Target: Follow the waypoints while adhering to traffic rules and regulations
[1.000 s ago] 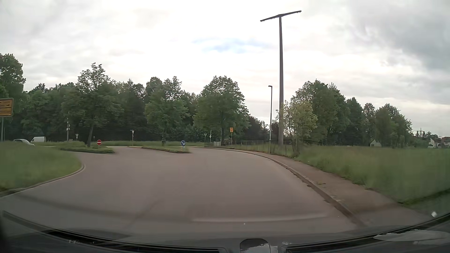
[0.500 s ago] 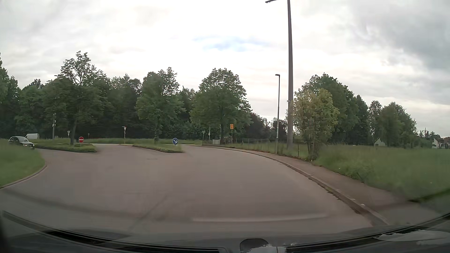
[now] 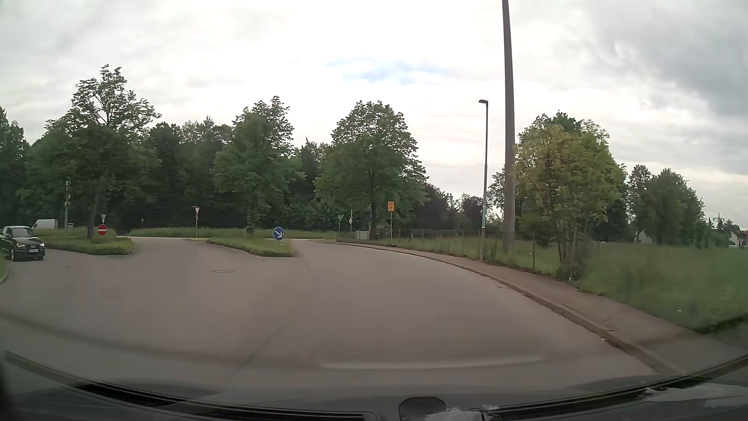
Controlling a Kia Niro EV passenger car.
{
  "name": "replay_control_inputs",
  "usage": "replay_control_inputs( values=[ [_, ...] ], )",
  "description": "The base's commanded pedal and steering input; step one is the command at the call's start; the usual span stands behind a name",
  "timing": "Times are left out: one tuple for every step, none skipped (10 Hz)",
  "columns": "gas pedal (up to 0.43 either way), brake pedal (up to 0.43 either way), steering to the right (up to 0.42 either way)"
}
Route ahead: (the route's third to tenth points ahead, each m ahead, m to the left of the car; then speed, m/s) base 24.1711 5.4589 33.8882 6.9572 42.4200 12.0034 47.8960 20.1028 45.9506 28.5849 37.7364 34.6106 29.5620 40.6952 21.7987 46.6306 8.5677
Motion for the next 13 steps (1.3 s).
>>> replay_control_inputs(
  values=[
    [0.000,0.000,-0.022],
    [0.000,0.000,-0.024],
    [0.000,0.000,-0.029],
    [0.000,0.000,-0.031],
    [0.000,0.000,-0.032],
    [0.000,0.000,-0.033],
    [0.000,0.000,-0.036],
    [0.000,0.000,-0.037],
    [0.000,0.000,-0.040],
    [0.000,0.000,-0.043],
    [0.000,0.000,-0.045],
    [0.000,0.000,-0.048],
    [0.000,0.000,-0.049]
  ],
)
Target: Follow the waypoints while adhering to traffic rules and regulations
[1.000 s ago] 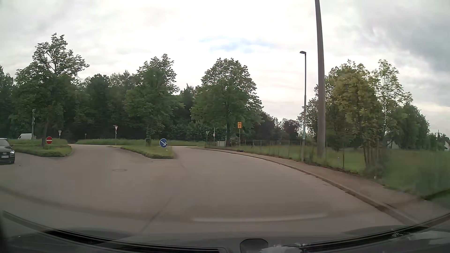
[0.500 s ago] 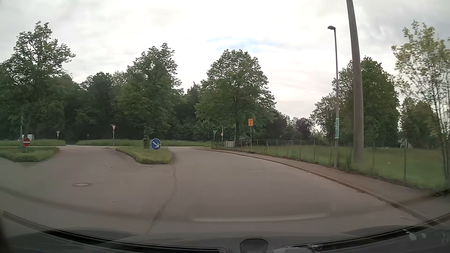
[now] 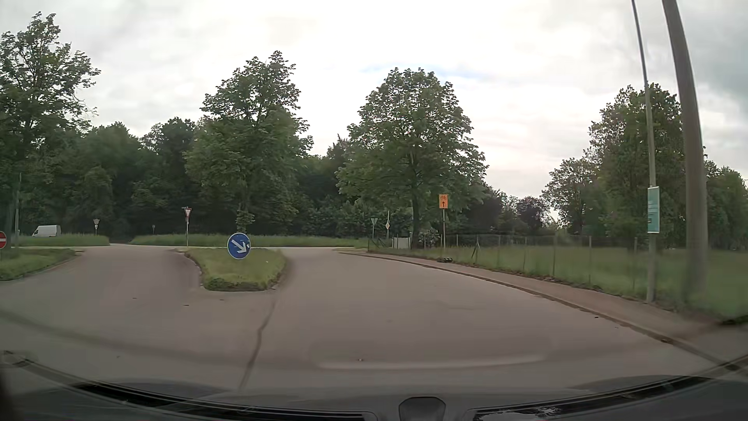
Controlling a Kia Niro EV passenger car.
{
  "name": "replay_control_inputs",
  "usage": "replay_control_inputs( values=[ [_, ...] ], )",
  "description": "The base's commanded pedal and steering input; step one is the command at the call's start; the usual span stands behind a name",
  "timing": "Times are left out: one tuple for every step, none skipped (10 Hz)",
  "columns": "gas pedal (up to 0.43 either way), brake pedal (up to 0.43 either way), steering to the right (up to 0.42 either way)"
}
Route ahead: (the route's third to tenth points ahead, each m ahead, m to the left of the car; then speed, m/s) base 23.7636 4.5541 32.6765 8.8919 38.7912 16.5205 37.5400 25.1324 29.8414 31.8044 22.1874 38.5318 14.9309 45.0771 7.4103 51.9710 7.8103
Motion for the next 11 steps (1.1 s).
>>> replay_control_inputs(
  values=[
    [0.000,0.000,-0.050],
    [0.000,0.000,-0.052],
    [0.000,0.000,-0.054],
    [0.000,0.000,-0.054],
    [0.000,0.000,-0.053],
    [0.000,0.000,-0.053],
    [0.000,0.000,-0.050],
    [0.000,0.000,-0.043],
    [0.000,0.000,-0.039],
    [0.000,0.000,-0.037],
    [0.000,0.000,-0.034]
  ],
)
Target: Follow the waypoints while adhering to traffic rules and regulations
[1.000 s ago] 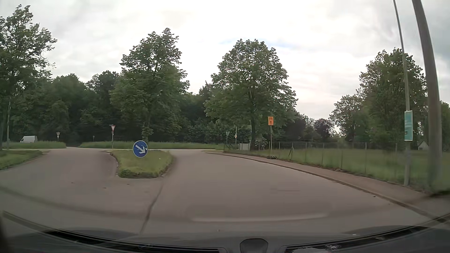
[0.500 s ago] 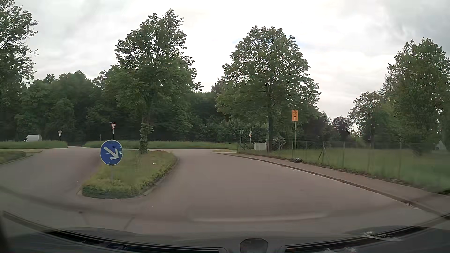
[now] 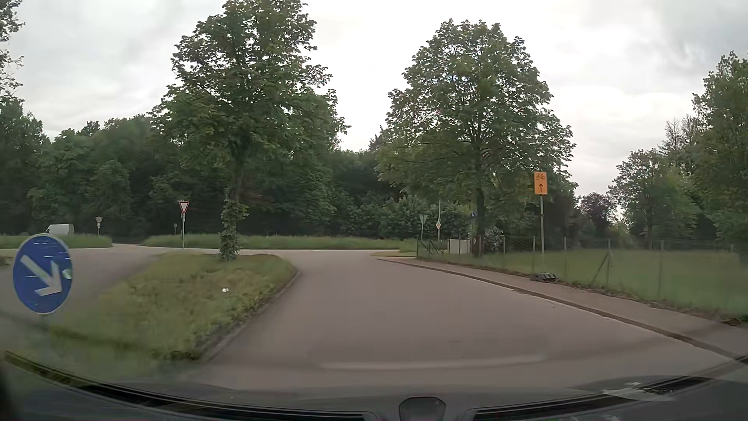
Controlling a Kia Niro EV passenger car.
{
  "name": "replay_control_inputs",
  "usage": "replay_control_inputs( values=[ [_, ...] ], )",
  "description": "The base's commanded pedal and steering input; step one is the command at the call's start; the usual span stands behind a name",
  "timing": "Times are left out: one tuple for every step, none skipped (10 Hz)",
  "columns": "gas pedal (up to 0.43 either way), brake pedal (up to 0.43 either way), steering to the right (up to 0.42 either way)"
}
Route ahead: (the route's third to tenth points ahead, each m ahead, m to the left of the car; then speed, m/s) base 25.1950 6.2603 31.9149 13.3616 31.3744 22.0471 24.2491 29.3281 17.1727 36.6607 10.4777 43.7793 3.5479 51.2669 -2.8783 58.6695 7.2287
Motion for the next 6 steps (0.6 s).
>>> replay_control_inputs(
  values=[
    [0.000,0.000,-0.034],
    [0.000,0.000,-0.034],
    [0.000,0.000,-0.034],
    [0.000,0.000,-0.033],
    [0.000,0.000,-0.033],
    [0.000,0.006,-0.031]
  ],
)
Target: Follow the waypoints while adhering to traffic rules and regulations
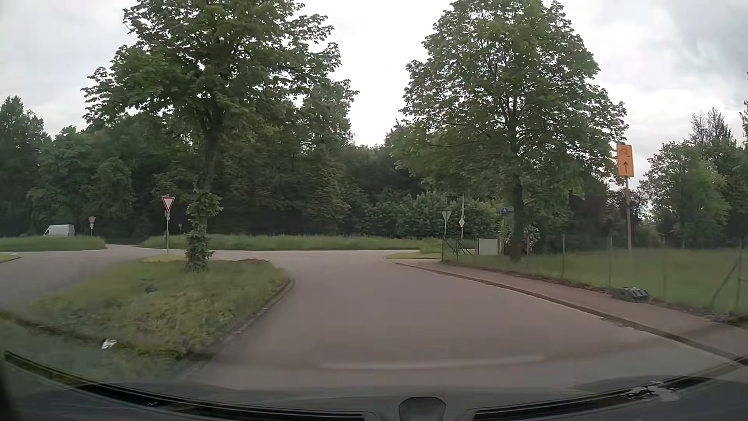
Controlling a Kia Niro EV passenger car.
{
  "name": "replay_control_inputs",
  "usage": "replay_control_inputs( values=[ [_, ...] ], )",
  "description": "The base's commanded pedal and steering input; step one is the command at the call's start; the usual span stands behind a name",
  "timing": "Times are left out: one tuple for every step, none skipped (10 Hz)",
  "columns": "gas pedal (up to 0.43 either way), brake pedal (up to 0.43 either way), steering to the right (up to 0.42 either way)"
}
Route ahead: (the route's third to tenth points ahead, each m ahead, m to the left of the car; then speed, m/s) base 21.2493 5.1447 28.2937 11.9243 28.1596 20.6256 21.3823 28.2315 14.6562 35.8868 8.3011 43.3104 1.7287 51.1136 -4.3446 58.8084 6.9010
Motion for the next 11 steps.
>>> replay_control_inputs(
  values=[
    [0.000,0.030,-0.029],
    [0.000,0.067,-0.029],
    [0.000,0.098,-0.029],
    [0.000,0.122,-0.029],
    [0.000,0.134,-0.029],
    [0.000,0.140,-0.031],
    [0.000,0.146,-0.032],
    [0.000,0.146,-0.033],
    [0.000,0.152,-0.035],
    [0.000,0.152,-0.038],
    [0.000,0.146,-0.042]
  ],
)
